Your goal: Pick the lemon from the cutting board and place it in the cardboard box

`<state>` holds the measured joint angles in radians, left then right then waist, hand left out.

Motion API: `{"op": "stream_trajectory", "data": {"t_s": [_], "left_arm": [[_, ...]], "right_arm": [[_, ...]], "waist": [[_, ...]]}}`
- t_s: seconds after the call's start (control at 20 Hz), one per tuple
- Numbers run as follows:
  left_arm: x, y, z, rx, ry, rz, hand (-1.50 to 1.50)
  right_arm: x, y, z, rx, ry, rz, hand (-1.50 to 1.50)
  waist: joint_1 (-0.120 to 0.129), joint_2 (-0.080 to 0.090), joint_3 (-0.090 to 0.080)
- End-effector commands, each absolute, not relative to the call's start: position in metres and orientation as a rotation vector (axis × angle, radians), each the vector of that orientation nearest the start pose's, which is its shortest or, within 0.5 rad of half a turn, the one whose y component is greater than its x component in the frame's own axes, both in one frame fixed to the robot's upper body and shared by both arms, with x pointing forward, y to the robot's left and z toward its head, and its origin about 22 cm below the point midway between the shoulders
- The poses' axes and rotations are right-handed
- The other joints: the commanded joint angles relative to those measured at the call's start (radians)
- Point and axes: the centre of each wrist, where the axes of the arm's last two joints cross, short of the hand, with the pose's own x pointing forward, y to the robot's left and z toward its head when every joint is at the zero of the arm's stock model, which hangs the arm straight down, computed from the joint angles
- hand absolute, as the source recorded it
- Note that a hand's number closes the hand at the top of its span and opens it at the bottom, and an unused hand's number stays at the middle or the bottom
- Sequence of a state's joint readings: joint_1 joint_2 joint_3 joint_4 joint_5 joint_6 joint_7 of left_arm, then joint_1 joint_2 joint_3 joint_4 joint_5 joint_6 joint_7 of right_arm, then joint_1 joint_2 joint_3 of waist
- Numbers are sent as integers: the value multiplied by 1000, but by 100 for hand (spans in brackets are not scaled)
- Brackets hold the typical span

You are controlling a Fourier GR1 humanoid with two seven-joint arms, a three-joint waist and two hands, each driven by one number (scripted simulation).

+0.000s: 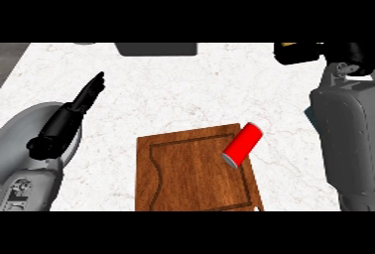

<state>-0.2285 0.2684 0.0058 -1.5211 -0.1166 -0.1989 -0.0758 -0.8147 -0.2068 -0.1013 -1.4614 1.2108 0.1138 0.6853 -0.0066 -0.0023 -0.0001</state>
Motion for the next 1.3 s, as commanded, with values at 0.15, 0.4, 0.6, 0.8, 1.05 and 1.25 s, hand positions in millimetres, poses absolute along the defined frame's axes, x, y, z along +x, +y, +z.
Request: {"op": "stream_trajectory", "data": {"t_s": [0.15, 0.4, 0.6, 0.8, 1.05, 1.25], "left_arm": [[291, 278, 60, 107, -1765, -525, 0], [288, 274, 56, 114, -1749, -520, 0], [287, 265, 62, 101, -1725, -526, 0], [291, 272, 52, 102, -1745, -518, 0], [289, 259, 61, 96, -1751, -516, 0], [292, 278, 65, 87, -1745, -526, 0]], "right_arm": [[359, -285, 252, -1459, -1248, 287, 150], [360, -334, 216, -1489, -1084, 421, 150], [363, -369, 233, -1313, -919, 501, 150], [347, -405, 198, -1206, -860, 547, 150], [353, -426, 213, -1113, -710, 626, 150], [339, -449, 178, -953, -762, 654, -150]], "waist": [[3, 2, 0], [7, 4, 0], [5, 1, 0], [-1, 3, 0], [10, 2, 0], [6, 3, 0]]}}
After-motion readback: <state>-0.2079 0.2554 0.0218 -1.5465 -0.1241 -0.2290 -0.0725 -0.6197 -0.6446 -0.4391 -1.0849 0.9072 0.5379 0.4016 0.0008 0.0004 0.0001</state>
